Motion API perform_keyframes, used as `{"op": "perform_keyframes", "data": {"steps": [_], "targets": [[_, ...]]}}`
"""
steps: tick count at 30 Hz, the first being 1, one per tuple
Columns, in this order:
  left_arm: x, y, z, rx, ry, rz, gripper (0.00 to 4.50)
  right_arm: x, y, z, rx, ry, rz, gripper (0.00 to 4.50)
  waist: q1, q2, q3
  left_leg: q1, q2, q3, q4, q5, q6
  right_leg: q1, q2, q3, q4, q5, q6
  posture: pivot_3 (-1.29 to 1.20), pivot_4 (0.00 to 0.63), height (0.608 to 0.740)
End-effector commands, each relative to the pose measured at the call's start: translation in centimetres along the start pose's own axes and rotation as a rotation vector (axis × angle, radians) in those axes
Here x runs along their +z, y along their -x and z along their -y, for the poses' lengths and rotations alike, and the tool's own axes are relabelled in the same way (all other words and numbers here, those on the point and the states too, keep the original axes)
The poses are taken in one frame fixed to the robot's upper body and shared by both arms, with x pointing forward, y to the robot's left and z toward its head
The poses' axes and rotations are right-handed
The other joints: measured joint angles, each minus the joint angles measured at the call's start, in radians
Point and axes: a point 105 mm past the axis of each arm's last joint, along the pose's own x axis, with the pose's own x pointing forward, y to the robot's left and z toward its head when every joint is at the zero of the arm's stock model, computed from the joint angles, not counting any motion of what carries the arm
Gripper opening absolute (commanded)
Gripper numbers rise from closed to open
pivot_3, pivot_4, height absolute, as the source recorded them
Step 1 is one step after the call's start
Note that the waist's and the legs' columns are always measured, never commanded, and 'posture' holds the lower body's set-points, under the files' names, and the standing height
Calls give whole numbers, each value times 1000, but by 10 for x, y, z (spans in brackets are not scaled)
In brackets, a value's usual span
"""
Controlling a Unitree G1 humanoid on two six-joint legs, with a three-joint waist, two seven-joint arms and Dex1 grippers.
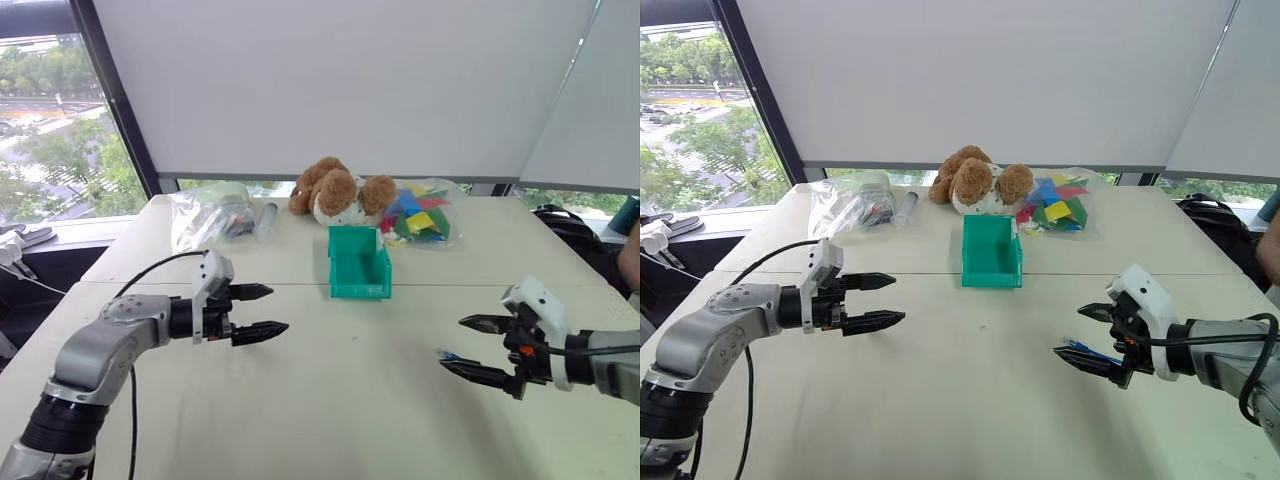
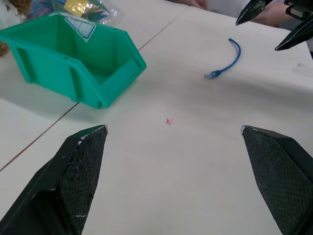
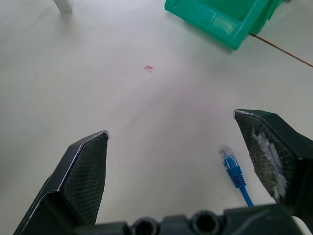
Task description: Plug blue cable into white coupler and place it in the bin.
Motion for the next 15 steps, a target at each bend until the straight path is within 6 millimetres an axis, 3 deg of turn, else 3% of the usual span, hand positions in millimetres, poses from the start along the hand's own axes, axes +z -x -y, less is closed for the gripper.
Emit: {"op": "perform_keyframes", "data": {"steps": [1, 15], "targets": [[16, 7, 0, 17, -42, 48, 4500, 10, 6, 7, -29, 48, 14, 4459, 0, 0, 0, 0, 0, 0, 0, 0, 0, 0, 0, 0, 0, 0, 0, 0, 150, 740], [19, 2, 0, 14, -37, 63, 4500, 5, 9, 15, -61, 47, 2, 4459, 1, 0, 0, 0, 0, 0, 0, 0, 0, 0, 1, 0, 0, 0, 0, 0, 150, 740]]}}
